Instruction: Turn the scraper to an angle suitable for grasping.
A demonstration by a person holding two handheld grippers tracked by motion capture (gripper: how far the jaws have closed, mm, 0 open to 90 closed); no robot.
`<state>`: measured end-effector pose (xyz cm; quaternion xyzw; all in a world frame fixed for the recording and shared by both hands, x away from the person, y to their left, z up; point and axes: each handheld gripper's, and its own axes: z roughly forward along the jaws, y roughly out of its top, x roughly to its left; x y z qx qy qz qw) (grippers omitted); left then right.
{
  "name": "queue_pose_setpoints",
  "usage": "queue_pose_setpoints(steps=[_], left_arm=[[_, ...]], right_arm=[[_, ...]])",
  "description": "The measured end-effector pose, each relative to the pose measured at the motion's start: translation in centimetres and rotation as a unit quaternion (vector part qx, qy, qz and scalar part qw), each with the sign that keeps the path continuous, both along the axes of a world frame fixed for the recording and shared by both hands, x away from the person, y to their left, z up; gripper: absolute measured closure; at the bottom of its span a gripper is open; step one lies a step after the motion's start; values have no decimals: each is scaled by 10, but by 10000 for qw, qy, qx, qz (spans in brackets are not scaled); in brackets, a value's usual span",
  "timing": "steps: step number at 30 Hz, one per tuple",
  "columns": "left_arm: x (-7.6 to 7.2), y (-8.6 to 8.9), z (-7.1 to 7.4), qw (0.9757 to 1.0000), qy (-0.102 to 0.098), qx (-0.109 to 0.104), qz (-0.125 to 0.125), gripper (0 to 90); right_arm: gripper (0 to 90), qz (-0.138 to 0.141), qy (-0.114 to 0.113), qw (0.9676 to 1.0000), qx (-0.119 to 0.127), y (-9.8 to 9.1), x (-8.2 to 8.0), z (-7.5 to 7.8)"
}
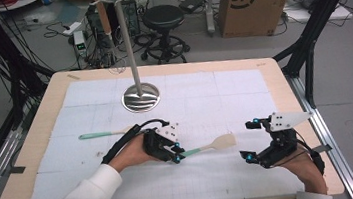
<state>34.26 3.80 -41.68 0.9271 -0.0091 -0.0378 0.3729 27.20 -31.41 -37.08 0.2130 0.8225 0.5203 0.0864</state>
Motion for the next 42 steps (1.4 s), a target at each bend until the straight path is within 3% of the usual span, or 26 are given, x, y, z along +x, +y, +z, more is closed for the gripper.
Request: queue_pose_setpoints(steps=[6,14,18,22,26,29,32,36,42], left_arm=[[1,-5,-8,9999,-58,61,-99,738],[1,-4,-6,10000,-36,0,18,722],[-1,-2,2,9996,-150,-220,107,577],[-3,6,12,9994,-176,-253,137,475],[-8,23,32,9992,-87,-361,170,385],[-15,40,45,9981,-224,-524,235,329],[-20,59,56,9968,-333,-550,481,245],[-27,85,66,9927,-473,-680,877,133],[-34,119,71,9861,-477,-935,1289,17]], right_arm=[[1,-8,-8,10000,2,0,0,0],[1,-11,-9,10000,-14,0,1,-1],[1,-11,3,10000,-13,1,1,-1],[1,1,19,10000,-33,2,1,-1],[1,38,39,10000,-68,5,2,-2],[1,59,38,9999,-107,10,2,-3],[1,72,66,9999,-119,13,3,-3],[1,62,57,9999,-142,16,3,-4],[1,56,47,9999,-150,19,3,-3]])
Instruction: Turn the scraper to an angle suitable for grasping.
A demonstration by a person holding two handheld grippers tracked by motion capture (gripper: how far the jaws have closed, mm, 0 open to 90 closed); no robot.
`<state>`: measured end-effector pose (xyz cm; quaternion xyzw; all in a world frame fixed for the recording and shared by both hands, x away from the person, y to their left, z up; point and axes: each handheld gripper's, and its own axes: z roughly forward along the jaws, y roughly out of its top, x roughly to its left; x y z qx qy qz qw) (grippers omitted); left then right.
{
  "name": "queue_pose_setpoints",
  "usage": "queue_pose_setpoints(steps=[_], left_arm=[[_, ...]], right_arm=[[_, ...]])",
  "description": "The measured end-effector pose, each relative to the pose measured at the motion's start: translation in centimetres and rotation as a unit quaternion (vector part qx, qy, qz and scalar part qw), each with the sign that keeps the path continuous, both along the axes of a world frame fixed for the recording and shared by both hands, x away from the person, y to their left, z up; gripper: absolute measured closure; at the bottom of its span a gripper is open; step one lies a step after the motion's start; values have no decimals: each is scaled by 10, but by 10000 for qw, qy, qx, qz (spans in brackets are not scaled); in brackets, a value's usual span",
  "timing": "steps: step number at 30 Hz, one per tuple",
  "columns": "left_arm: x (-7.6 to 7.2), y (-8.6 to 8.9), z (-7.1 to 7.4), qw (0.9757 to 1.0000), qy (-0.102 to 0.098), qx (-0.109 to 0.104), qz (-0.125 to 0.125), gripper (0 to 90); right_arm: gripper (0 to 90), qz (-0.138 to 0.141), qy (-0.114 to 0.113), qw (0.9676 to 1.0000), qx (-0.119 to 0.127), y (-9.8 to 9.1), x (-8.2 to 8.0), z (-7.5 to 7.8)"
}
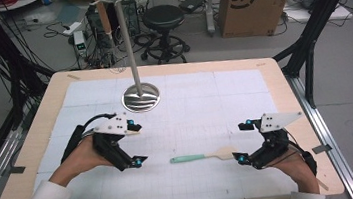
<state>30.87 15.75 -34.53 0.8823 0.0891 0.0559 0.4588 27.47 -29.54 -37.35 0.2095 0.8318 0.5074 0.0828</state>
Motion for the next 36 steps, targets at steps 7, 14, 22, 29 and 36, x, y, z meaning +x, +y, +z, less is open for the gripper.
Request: queue_pose_setpoints(steps=[7,14,22,29,36], left_arm=[[-5,28,-1,9996,-64,-152,227,17],[-6,53,-3,9982,-57,-361,470,17],[-7,74,-10,9974,-7,-439,575,17],[-11,80,-20,9976,10,-306,622,17],[-14,83,-21,9978,-10,-411,517,17]], right_arm=[[2,-70,0,10000,-59,0,0,0],[1,-133,-13,9999,-67,-3,3,2],[1,6,152,9994,-322,5,12,4],[2,240,152,9981,-542,14,23,14],[2,374,208,9956,-834,22,29,25]])
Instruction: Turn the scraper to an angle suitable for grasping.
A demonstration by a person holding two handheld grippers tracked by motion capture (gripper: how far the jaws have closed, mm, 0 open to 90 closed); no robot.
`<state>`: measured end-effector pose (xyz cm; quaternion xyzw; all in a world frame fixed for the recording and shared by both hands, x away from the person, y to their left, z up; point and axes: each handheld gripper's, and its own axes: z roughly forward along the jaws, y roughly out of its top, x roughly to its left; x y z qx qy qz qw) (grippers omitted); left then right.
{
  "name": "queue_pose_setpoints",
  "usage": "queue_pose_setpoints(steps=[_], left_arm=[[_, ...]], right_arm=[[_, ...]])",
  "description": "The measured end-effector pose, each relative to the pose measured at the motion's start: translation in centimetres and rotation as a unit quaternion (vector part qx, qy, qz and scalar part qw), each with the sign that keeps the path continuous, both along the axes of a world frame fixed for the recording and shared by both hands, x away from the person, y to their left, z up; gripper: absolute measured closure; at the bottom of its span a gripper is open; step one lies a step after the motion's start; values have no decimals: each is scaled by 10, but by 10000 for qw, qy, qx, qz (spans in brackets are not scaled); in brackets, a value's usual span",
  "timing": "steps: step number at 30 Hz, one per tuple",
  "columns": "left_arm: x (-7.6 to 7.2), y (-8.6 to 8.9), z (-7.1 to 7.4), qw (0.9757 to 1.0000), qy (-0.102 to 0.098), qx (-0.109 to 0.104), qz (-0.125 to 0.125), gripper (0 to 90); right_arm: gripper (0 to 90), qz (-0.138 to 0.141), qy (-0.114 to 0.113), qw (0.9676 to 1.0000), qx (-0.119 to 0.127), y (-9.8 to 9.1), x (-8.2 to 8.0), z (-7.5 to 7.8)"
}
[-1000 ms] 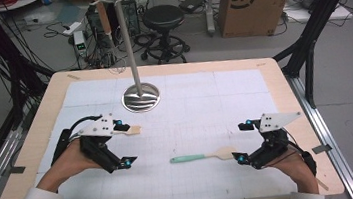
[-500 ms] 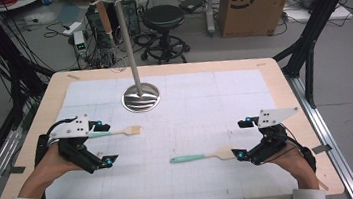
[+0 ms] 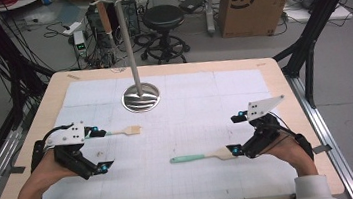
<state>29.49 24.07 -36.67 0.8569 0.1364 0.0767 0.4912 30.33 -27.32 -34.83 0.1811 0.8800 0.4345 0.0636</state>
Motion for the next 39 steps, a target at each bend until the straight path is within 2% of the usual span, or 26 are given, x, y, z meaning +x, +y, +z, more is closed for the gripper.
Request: queue_pose_setpoints(steps=[2,5,8,14,24,30,34,39], left_arm=[[-1,1,0,10000,42,46,34,16],[-2,6,2,10000,-22,-48,51,17],[-2,10,2,9998,-26,-119,150,17],[-4,14,1,9998,-54,-81,148,17],[-6,19,-2,9997,-25,-121,211,17],[-6,18,1,9996,-66,-184,188,17],[-6,17,1,9996,-53,-183,220,17],[-6,18,1,9995,-78,-178,259,17]], right_arm=[[2,49,3,9999,-119,4,1,2],[2,137,-104,9995,-276,11,4,4],[2,288,-53,9986,-435,17,7,4],[2,367,83,9961,-803,32,16,0],[2,634,212,9909,-1169,58,25,-6],[2,728,343,9840,-1591,68,27,-18],[2,842,362,9803,-1751,77,27,-24],[2,833,462,9761,-1953,83,28,-31]])
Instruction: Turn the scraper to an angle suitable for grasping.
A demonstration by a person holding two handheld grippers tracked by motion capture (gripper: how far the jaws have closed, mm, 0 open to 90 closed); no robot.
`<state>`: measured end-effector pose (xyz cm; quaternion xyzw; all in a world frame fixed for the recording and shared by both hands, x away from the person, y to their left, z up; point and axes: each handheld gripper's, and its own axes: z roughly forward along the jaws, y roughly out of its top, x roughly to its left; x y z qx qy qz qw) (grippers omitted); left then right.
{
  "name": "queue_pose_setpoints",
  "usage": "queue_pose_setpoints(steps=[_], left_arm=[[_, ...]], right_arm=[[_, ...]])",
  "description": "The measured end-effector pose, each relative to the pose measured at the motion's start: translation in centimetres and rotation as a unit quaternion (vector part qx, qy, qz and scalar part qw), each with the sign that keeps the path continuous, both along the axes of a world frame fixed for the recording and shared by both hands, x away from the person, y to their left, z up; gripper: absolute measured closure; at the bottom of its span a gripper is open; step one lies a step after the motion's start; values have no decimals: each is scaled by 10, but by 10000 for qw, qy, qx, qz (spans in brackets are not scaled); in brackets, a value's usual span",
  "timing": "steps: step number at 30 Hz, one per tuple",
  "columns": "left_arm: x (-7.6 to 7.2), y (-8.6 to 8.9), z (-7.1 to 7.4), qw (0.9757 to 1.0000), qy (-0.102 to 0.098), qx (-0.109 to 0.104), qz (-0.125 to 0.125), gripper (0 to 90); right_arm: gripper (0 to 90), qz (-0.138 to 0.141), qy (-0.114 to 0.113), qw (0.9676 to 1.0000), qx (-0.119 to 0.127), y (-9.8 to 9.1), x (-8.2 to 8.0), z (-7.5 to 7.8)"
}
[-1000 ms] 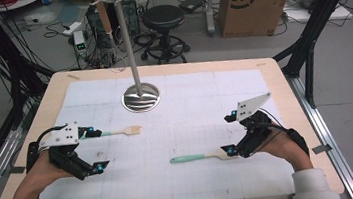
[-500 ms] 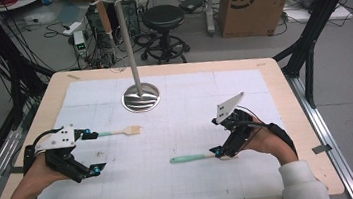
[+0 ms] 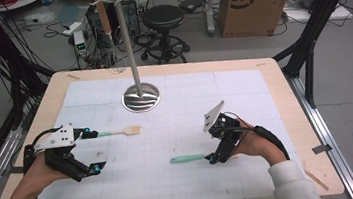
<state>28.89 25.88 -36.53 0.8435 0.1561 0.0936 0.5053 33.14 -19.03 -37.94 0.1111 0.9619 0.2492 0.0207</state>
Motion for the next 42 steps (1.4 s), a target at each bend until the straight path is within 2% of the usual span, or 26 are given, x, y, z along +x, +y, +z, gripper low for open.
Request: queue_pose_setpoints(steps=[11,19,23,26,28,30,31,36,38,42], left_arm=[[0,1,0,10000,23,-45,24,17],[2,1,-2,9999,58,-50,73,17],[2,2,-2,9999,60,-58,70,17],[2,2,-2,10000,50,-49,62,17],[2,1,-2,10000,51,-51,56,17],[2,1,-3,10000,69,-41,59,17],[2,1,-2,10000,63,-38,45,16],[2,1,-3,10000,64,-34,61,17],[2,1,-3,10000,66,-20,57,17],[2,0,-3,10000,67,-23,41,17]], right_arm=[[3,103,82,9993,-362,13,2,-18],[8,100,87,9981,-601,17,1,-24],[44,130,83,9975,-687,18,-1,-24],[90,174,66,9965,-813,20,-2,-25],[153,198,46,9957,-907,21,-2,-26],[165,170,109,9951,-968,21,-4,-26],[195,213,79,9951,-961,21,-3,-26],[360,261,208,9932,-1113,21,-3,-25],[409,310,267,9932,-1093,22,-3,-26],[444,334,368,9919,-1165,25,-2,-26]])
